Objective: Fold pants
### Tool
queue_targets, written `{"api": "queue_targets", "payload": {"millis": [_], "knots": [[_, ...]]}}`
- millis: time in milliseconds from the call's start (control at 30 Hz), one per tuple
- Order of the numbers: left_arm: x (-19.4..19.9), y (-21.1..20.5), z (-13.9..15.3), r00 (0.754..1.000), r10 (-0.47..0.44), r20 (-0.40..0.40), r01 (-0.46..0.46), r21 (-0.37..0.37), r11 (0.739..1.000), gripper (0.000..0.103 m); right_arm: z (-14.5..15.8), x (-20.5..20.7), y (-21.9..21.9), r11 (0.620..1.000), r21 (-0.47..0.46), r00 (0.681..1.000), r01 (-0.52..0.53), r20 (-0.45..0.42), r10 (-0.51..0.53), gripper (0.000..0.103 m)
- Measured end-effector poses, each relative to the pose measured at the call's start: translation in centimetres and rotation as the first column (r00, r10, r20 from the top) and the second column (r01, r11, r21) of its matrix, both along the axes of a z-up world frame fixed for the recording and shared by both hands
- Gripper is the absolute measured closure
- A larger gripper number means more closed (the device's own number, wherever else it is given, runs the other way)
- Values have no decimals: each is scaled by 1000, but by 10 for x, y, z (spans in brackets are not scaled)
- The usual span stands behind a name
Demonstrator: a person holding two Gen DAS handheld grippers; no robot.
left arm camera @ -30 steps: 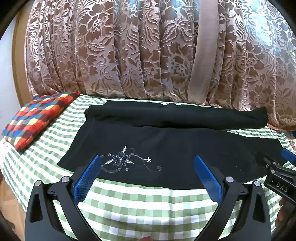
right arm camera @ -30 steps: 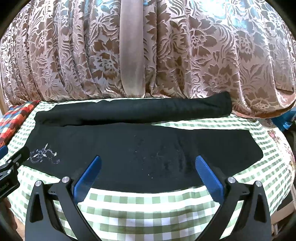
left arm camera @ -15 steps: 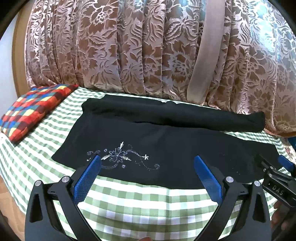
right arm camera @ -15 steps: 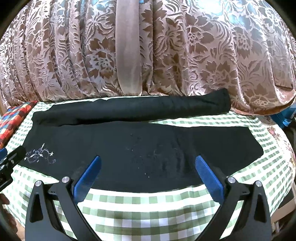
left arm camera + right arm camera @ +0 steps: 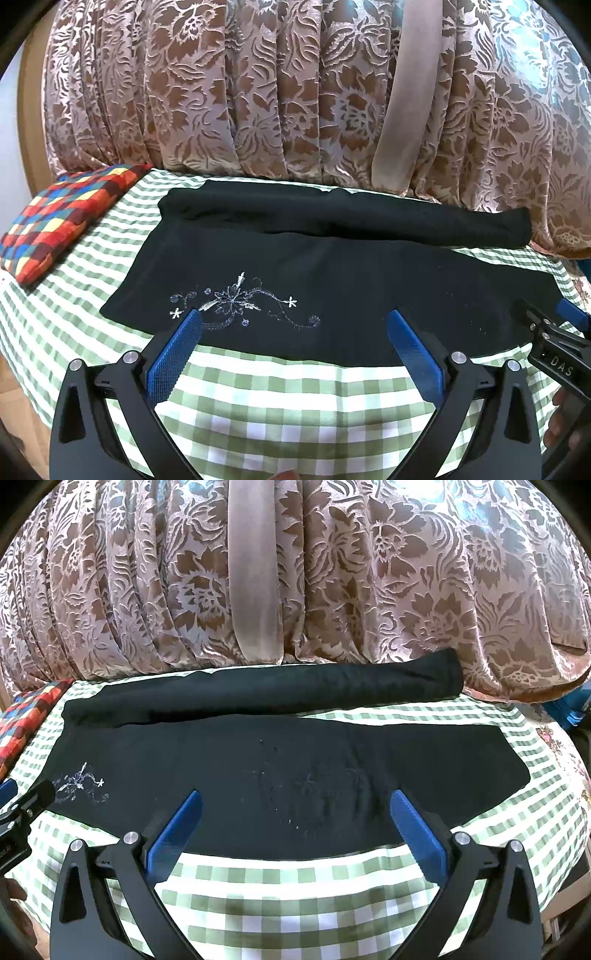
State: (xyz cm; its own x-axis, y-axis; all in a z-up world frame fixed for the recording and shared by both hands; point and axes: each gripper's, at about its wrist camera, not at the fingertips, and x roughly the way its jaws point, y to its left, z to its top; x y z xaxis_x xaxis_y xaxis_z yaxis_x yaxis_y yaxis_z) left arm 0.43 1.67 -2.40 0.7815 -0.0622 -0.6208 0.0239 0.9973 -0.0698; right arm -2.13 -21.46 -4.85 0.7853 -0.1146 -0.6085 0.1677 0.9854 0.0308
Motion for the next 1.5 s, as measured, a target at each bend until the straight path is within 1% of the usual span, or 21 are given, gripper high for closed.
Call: {"api": "queue_targets", "payload": {"millis": [367, 467, 533, 900, 1033, 1067, 1167, 1233, 1300, 1367, 1400, 1433, 1467, 1500], "knots": [[-3, 0, 0, 1000, -12, -3, 12, -8, 1000, 4, 3, -3, 2, 1000, -11, 1000, -5, 9, 5, 2], [-4, 1, 1, 1000, -20, -5, 20, -22, 1000, 4, 4, -4, 5, 1000, -20, 1000, -9, 13, 9, 2], [-4, 4, 2, 1000, -9, -10, 8, -34, 999, 4, 4, -4, 6, 1000, -22, 1000, -10, 13, 10, 2], [-6, 17, -1, 999, 33, -29, -34, -16, 999, 4, 0, -3, 8, 999, -37, 1000, -16, 1, 16, 2], [-4, 22, -3, 999, 31, -45, -33, -33, 999, 4, -5, -1, 6, 999, -27, 1000, -23, -20, 23, 2], [-3, 24, -4, 998, 31, -49, -33, -35, 999, 4, -6, 0, 5, 999, -14, 999, -28, -27, 28, 2], [-1, 36, -10, 995, 29, -92, -36, -72, 997, 4, -16, 3, -12, 994, 97, 996, -51, -69, 57, 2], [1, 52, -17, 992, 45, -121, -59, -113, 992, 4, -27, 4, -27, 976, 205, 991, -66, -102, 88, 2], [2, 78, -23, 985, 79, -155, -106, -175, 979, 4, -38, 4, -45, 950, 304, 984, -65, -137, 111, 2], [2, 101, -27, 979, 113, -170, -149, -218, 964, 4, -48, 1, -63, 934, 356, 982, -44, -158, 106, 2], [2, 116, -29, 975, 128, -180, -172, -250, 953, 7, -55, -1, -77, 914, 404, 980, -26, -168, 103, 2], [3, 130, -32, 971, 141, -191, -192, -281, 940, 17, -60, -3, -87, 898, 440, 979, -9, -180, 98, 2], [5, 138, -35, 969, 142, -203, -200, -304, 931, 25, -64, -4, -98, 882, 471, 977, 13, -192, 88, 2], [8, 150, -40, 964, 142, -225, -213, -333, 919, 38, -70, -7, -111, 864, 502, 976, 40, -204, 73, 2]]}}
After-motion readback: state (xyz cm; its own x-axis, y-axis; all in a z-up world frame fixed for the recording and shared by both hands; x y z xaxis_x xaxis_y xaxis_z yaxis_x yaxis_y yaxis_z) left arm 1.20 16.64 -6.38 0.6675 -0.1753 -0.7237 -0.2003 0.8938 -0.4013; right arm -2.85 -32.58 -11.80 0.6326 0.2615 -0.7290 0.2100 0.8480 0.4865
